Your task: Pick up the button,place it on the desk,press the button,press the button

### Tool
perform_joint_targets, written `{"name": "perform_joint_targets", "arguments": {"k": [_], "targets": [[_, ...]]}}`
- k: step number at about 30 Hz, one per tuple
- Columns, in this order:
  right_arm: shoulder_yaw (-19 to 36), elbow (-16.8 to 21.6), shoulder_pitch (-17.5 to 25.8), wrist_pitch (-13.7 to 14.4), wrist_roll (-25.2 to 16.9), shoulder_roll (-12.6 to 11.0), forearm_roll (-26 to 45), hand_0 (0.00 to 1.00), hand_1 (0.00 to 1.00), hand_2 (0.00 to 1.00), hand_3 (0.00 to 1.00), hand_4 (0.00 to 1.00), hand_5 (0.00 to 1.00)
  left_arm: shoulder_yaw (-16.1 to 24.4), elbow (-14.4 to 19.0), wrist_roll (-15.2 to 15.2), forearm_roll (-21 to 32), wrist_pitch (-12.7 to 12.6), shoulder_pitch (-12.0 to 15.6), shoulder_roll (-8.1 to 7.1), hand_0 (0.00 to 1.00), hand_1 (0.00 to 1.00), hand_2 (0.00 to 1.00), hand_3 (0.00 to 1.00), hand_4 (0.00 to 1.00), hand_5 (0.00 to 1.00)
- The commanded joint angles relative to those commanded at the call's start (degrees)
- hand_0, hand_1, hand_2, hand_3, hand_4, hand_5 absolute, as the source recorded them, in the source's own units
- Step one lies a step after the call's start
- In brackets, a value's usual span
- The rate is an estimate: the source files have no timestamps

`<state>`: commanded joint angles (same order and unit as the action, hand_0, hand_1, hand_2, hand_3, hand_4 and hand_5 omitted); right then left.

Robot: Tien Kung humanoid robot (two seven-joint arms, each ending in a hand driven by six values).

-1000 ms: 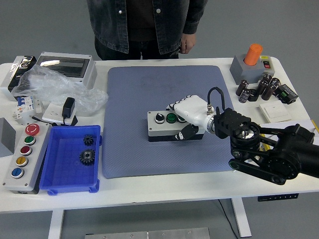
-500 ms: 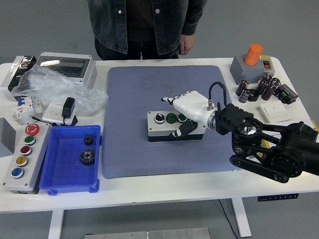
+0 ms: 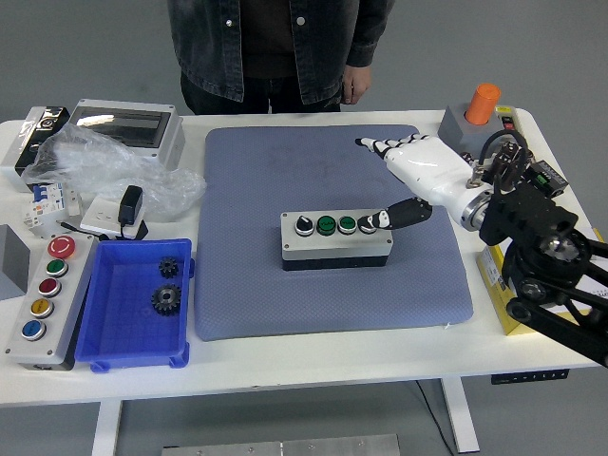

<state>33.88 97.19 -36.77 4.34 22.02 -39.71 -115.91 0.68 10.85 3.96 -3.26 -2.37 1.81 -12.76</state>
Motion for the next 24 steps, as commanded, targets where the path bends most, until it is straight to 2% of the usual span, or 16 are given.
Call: {"name": "perform_joint_targets", "arguments": {"k": [1, 2, 4, 7, 8, 13, 14, 24], "targets": [[1.3, 1.4, 1.2, -0.3, 0.9, -0.9, -0.9, 0.830, 0.778, 0.890, 0.998, 0.998, 0.623, 0.1, 0.0, 0.0, -0.1, 0.0, 0.0, 0.01, 0.683, 0.704, 0.630, 0.620, 0.540, 0.415], [2.3, 2.6, 2.1, -0.9, 1.8, -1.7, -1.5, 0.810, 0.771, 0.812, 0.998, 0.998, 0.680, 0.1, 0.0, 0.0, -0.1, 0.0, 0.1, 0.02, 0.683, 0.707, 0.633, 0.621, 0.538, 0.415], [3.7, 4.7, 3.5, -3.1, 4.1, -3.1, -1.9, 0.810, 0.771, 0.812, 0.998, 0.998, 0.680, 0.2, 0.0, 0.1, -0.1, 0.0, 0.1, 0.00, 0.683, 0.707, 0.633, 0.621, 0.538, 0.415], [3.5, 4.7, 4.2, -6.8, 7.5, -4.3, -0.2, 0.810, 0.771, 0.812, 0.998, 0.998, 0.680, 0.3, 0.0, 0.1, -0.1, 0.0, 0.1, -0.05, 0.683, 0.707, 0.633, 0.621, 0.538, 0.415], [2.9, 4.7, 4.2, -8.1, 8.7, -4.5, 0.7, 0.542, 0.516, 0.360, 0.927, 0.578, 0.207, 0.3, 0.0, 0.1, -0.2, 0.0, 0.1, -0.08, 0.683, 0.707, 0.633, 0.622, 0.535, 0.418], [-0.3, 4.7, 3.1, -12.5, 11.4, -3.9, 3.5, 0.542, 0.516, 0.360, 0.927, 0.578, 0.207, 0.6, 0.0, 0.2, -0.4, 0.0, -0.1, -0.19, 0.683, 0.707, 0.633, 0.622, 0.535, 0.418], [-1.1, 4.7, 2.8, -13.0, 11.6, -3.6, 4.0, 0.461, 0.423, 0.276, 0.928, 0.404, 0.002, 0.6, 0.0, 0.2, -0.4, 0.0, -0.1, -0.23, 0.683, 0.707, 0.634, 0.622, 0.535, 0.424], [-4.7, 4.7, 1.1, -13.6, 11.8, -2.8, 5.8, 0.467, 0.400, 0.258, 0.928, 0.417, 0.002, 0.0, 0.0, 0.4, 0.0, 0.0, -0.1, -0.30, 0.683, 0.707, 0.635, 0.622, 0.536, 0.428]]}}
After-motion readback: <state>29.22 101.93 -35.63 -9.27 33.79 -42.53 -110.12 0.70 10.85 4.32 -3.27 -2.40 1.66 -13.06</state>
